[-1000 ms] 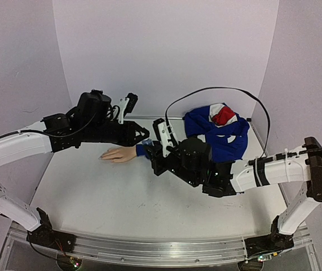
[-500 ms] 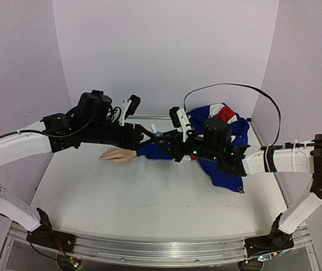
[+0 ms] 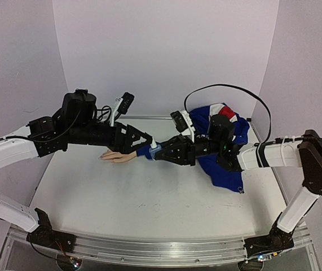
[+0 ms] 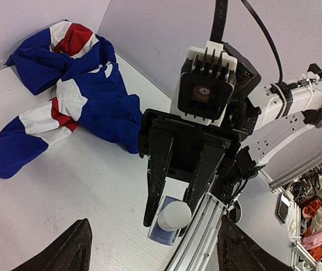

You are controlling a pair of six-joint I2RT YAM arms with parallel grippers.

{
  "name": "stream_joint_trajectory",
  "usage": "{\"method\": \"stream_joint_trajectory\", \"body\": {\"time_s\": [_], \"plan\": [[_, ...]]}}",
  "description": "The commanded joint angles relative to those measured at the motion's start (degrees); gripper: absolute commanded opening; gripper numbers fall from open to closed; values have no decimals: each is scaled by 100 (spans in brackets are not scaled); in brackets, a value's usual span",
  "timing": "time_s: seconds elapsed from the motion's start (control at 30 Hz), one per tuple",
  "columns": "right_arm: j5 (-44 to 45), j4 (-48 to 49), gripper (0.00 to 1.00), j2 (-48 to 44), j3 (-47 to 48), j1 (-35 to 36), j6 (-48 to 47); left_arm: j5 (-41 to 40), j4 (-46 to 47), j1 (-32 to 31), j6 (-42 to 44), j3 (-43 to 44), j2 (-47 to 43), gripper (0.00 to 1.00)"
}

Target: Paint the nails

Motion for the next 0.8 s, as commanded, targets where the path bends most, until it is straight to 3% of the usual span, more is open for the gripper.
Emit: {"method": "stream_joint_trajectory", "body": {"time_s": [0.0, 0.4, 0.57, 0.67, 0.77], "plan": [[-579, 1085, 0, 64, 222, 5, 558, 424, 326, -5, 156, 312, 183, 75], [-596, 1185, 0, 248, 318, 5, 680, 791, 416, -14, 183, 626, 539, 46], [-390, 1168, 0, 251, 273, 11, 631, 584, 416, -14, 162, 684, 632, 24], [191, 760, 0, 67, 213, 18, 216, 319, 315, -14, 132, 702, 717, 10], [1731, -342, 0, -283, 243, 183, -664, -29, 160, -14, 60, 713, 767, 0]]}}
